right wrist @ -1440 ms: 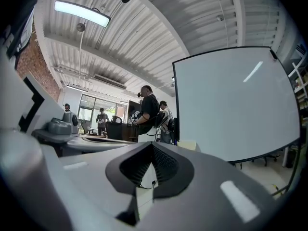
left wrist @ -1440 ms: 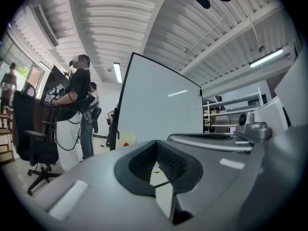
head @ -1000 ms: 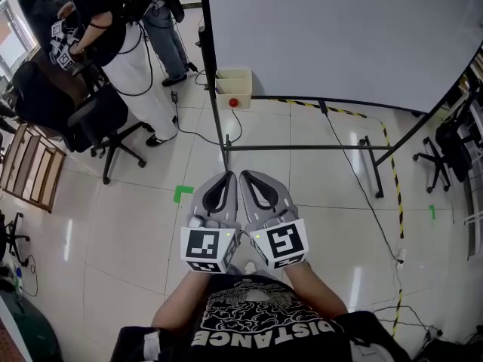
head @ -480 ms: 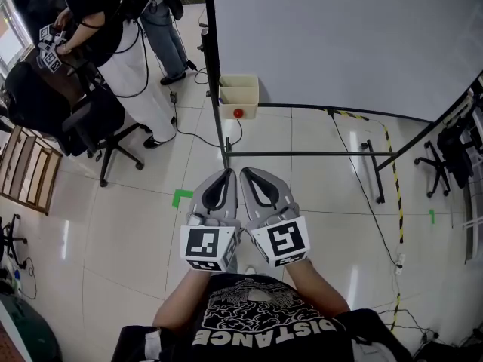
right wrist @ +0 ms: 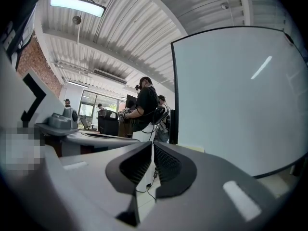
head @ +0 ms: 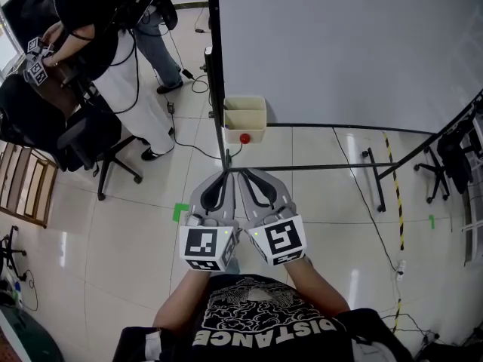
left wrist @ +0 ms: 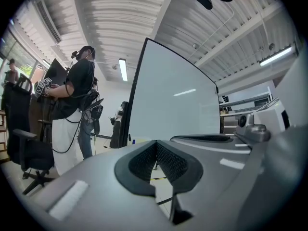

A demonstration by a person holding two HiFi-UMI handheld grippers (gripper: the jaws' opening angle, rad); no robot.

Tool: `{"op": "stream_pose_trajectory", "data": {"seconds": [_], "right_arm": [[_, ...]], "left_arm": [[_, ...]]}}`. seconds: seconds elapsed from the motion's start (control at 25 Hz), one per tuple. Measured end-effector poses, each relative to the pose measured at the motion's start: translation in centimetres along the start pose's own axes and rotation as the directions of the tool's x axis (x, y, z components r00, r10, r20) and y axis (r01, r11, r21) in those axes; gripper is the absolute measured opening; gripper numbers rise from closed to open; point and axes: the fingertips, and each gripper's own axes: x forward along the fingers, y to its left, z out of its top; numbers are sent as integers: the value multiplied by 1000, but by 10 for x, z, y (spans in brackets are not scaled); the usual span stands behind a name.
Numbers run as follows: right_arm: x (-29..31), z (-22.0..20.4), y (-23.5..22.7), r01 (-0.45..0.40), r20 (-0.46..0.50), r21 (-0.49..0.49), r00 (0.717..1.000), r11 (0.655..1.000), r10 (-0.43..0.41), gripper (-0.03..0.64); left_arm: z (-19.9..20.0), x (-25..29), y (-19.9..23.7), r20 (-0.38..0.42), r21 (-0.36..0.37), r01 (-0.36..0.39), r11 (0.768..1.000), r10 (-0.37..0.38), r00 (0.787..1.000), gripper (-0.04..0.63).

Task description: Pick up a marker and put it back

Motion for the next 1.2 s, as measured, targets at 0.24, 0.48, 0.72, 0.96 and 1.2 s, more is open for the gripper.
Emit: {"op": "stream_pose_trajectory", "data": {"seconds": [0.24, 0.48, 0.72, 0.96, 1.2], "right_arm": [[41, -3, -11, 12, -13, -3, 1000, 1000, -12, 0], [72, -13, -22, 32, -30, -3, 999, 999, -33, 6], [94, -25, -34, 60, -47, 4, 997, 998, -59, 23], [109, -33, -45, 86, -59, 0, 995, 996, -86, 36], [124, -43, -52, 93, -84, -9, 992, 996, -94, 107]], "left_arm": [[0, 28, 28, -10, -7, 7, 1000, -7, 1000, 6], [-2, 48, 51, -25, -7, 16, 1000, -16, 1000, 6], [-5, 62, 67, -36, -5, 23, 1000, -23, 999, 6], [-8, 73, 73, -49, -2, 34, 999, -34, 998, 6], [-11, 80, 80, -65, 6, 42, 999, -42, 997, 6]]}}
